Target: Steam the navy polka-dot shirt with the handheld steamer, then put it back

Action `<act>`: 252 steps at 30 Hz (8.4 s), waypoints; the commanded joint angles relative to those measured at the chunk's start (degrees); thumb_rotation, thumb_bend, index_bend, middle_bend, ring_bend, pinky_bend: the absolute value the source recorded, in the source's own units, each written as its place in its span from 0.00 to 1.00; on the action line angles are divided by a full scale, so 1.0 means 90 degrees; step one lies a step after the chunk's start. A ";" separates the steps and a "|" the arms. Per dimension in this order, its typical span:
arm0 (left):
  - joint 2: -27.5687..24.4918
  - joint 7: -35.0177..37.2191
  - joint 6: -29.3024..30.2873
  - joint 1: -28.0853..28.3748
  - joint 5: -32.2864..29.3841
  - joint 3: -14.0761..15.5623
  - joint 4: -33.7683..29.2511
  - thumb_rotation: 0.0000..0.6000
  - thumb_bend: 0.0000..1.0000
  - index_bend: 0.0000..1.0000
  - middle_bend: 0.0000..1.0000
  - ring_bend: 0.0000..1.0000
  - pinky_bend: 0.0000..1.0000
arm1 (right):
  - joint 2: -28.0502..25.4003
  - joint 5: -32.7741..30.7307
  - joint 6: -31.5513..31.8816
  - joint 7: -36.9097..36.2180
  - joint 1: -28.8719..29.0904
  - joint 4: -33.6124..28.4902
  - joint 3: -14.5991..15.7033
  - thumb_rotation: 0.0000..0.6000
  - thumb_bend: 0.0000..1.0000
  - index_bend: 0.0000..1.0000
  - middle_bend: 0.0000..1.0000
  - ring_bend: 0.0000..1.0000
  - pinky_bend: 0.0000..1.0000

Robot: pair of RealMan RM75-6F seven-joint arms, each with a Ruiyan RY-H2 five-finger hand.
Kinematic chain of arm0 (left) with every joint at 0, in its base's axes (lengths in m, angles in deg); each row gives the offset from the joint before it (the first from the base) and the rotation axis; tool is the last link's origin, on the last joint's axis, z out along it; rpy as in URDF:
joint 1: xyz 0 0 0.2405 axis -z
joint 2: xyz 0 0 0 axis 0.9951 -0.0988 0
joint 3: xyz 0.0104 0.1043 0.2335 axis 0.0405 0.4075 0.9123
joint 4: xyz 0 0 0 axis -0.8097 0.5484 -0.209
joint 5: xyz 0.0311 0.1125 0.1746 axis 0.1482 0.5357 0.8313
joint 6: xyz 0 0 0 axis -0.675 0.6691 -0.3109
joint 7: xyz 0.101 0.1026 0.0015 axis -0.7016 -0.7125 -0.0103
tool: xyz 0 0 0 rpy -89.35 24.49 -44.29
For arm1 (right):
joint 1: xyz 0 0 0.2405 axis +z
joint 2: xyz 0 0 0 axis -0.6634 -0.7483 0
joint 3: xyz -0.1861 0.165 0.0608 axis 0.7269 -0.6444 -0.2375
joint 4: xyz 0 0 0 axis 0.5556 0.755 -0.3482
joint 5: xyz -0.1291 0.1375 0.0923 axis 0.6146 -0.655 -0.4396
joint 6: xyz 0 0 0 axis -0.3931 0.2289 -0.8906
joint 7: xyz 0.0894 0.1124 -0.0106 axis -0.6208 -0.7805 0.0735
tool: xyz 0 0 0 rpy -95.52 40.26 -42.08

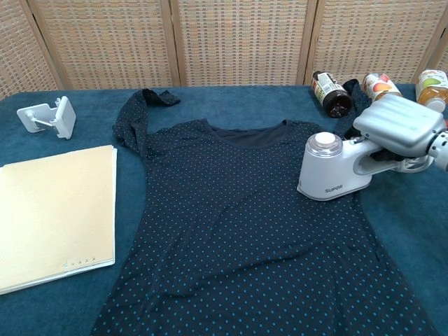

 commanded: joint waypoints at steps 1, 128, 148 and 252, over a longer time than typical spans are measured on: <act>-0.0003 -0.0004 0.0001 0.0002 0.0005 0.0003 -0.0016 1.00 0.00 0.00 0.00 0.00 0.00 | 0.0066 0.0040 0.0068 0.0053 0.0052 -0.0083 0.0018 1.00 1.00 0.93 0.73 0.82 1.00; 0.0115 -0.0242 -0.0002 0.0012 0.0121 0.0131 -0.0103 1.00 0.00 0.00 0.00 0.00 0.00 | -0.0605 0.0556 0.0979 0.0760 -0.0535 -0.0622 0.0391 1.00 1.00 0.93 0.74 0.82 1.00; 0.0099 -0.0177 0.0042 -0.0014 0.0159 0.0136 -0.0081 1.00 0.00 0.00 0.00 0.00 0.00 | -0.0804 0.1454 0.1709 0.1342 -0.0493 -0.2091 0.1019 1.00 1.00 0.93 0.74 0.82 1.00; -0.0052 0.0154 0.0198 -0.0102 0.0528 0.0263 -0.0185 1.00 0.00 0.00 0.00 0.00 0.00 | -0.1565 -0.1099 -0.0635 0.1175 -0.0755 -0.1180 -0.0999 1.00 0.00 0.00 0.00 0.00 0.00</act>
